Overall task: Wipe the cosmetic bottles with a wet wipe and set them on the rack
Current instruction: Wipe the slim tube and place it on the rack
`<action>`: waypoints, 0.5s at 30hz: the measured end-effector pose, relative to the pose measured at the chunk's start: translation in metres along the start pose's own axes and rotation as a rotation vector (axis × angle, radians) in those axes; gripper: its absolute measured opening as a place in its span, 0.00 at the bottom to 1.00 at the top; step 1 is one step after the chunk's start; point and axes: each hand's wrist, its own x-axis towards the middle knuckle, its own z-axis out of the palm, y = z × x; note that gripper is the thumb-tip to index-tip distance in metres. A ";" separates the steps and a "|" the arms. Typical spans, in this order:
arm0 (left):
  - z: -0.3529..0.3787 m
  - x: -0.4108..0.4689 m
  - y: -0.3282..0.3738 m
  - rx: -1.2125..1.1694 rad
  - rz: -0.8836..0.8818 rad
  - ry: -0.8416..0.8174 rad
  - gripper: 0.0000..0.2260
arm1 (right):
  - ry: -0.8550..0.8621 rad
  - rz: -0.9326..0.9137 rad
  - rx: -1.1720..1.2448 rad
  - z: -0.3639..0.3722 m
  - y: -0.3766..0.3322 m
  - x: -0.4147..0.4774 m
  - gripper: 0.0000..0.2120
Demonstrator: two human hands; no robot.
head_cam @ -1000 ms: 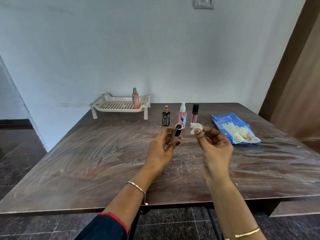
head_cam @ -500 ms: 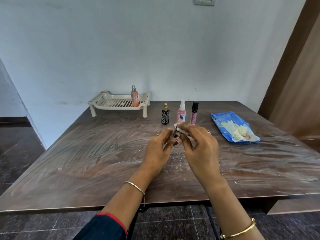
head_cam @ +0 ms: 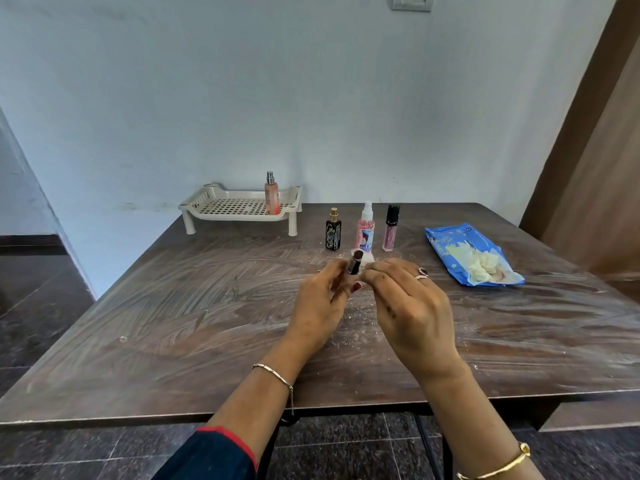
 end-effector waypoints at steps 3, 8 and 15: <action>0.000 0.004 -0.005 -0.048 -0.067 0.065 0.10 | -0.147 0.185 0.128 0.000 0.004 -0.004 0.09; 0.003 0.004 -0.004 -0.026 -0.072 0.025 0.11 | -0.013 0.707 0.551 -0.004 0.005 0.012 0.16; 0.002 0.004 0.001 -0.295 -0.179 -0.076 0.11 | 0.013 0.436 0.403 0.013 0.003 0.032 0.09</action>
